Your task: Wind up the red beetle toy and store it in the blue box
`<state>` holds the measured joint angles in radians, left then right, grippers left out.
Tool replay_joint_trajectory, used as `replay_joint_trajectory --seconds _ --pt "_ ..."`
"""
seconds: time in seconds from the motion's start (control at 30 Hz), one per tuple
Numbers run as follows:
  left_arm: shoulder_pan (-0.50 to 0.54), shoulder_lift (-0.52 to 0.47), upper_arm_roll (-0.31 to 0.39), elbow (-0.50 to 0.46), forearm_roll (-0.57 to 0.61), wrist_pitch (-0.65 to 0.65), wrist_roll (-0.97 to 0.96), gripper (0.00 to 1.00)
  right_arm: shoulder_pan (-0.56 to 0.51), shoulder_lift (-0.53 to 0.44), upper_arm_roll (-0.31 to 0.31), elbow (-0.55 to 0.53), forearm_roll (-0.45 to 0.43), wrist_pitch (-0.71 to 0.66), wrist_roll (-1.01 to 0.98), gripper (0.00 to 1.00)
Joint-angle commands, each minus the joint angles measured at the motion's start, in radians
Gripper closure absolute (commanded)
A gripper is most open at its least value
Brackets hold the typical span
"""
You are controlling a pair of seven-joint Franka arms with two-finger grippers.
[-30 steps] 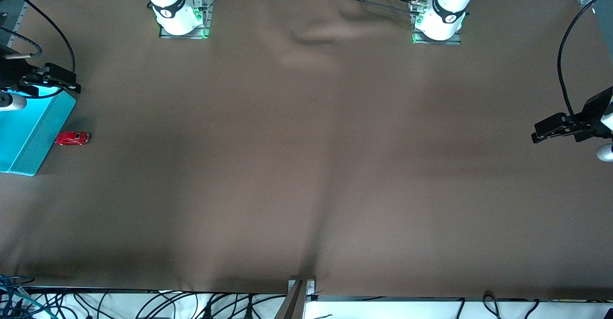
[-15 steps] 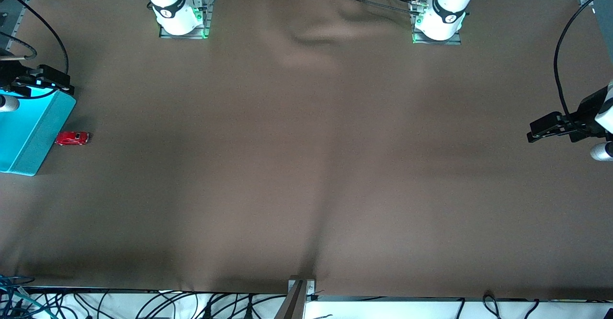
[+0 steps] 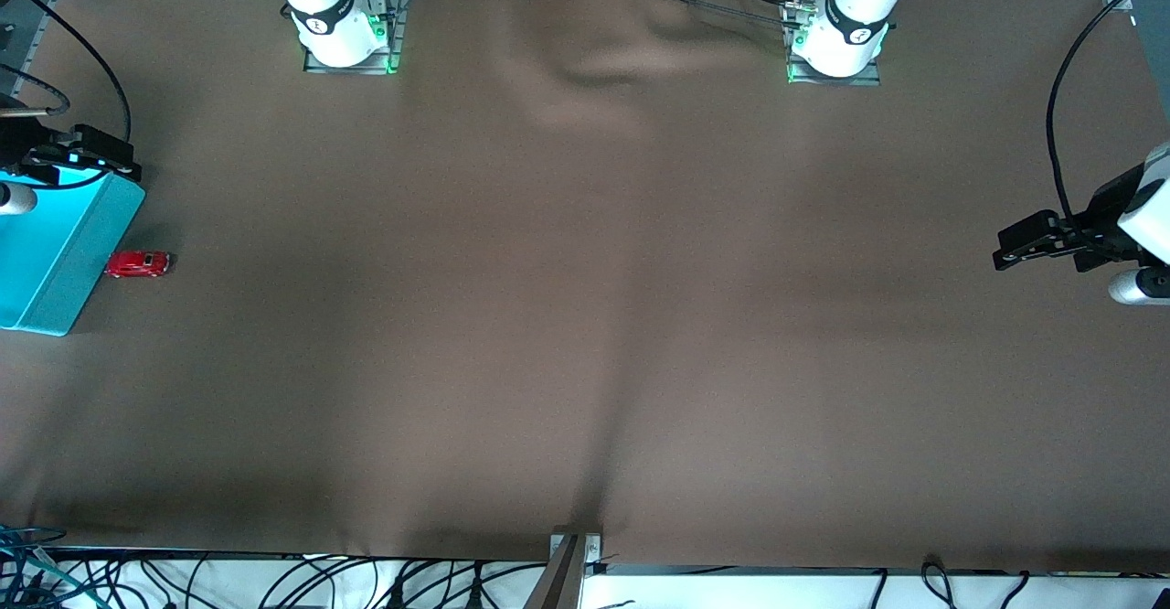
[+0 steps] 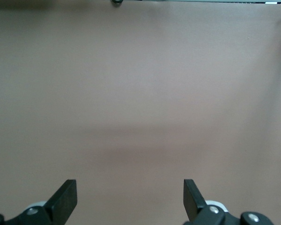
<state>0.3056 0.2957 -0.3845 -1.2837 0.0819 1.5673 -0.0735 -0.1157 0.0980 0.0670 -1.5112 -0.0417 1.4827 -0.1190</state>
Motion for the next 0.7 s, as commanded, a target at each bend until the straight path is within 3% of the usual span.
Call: replay_joint_trajectory --seconds 0.0,0.3,0.67 --pt "0.001 0.008 -0.002 0.021 -0.01 -0.01 0.02 0.0 -0.005 0.022 0.002 0.009 -0.017 0.007 0.004 0.0" --pt "0.003 0.011 -0.001 0.021 -0.01 -0.01 0.02 0.0 -0.002 0.026 0.002 -0.029 -0.026 0.03 0.015 0.0" --pt "0.003 0.011 -0.001 0.021 -0.01 -0.01 0.02 0.0 0.001 0.02 -0.044 -0.168 -0.04 0.228 0.082 0.0"
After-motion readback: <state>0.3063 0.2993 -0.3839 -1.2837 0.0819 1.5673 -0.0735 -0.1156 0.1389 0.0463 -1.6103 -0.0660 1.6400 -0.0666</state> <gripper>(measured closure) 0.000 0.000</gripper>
